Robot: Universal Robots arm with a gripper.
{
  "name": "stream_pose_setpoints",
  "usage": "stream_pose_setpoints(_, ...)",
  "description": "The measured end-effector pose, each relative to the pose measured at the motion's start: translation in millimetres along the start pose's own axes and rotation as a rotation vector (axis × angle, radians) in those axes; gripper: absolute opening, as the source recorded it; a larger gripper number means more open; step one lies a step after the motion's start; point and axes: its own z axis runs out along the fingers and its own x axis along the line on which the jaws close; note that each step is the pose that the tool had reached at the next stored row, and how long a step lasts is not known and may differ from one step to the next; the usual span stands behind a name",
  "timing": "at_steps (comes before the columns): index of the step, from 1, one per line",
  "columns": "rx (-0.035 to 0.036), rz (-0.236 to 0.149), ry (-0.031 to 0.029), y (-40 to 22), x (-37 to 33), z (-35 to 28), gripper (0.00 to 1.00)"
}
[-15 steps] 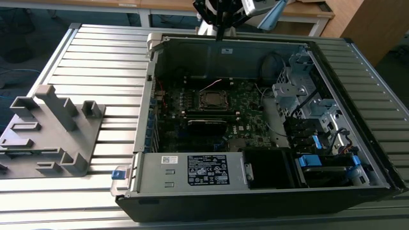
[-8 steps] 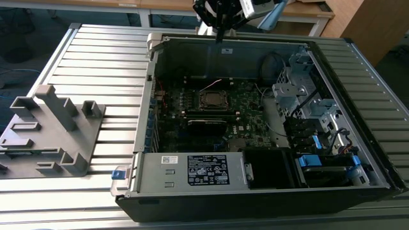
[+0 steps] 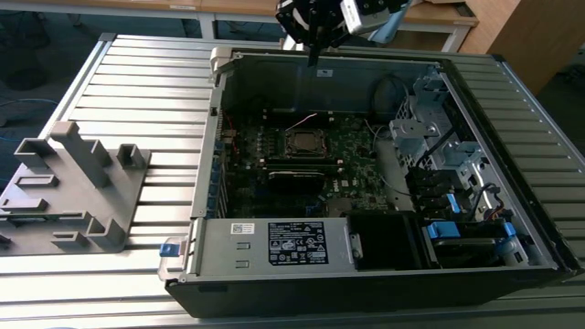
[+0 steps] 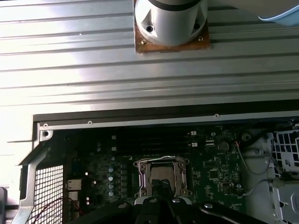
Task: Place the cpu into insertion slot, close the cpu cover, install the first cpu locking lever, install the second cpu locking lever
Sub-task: 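Install the first cpu locking lever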
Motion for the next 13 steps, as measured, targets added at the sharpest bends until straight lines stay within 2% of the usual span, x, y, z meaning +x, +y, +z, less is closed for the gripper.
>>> stream_pose_setpoints(9, 0.0000, 0.000, 0.0000, -2.3, -0.4, 13.0, 0.11)
stream_pose_setpoints(13, 0.0002, 0.000, 0.0001, -2.6, -0.5, 14.6, 0.11)
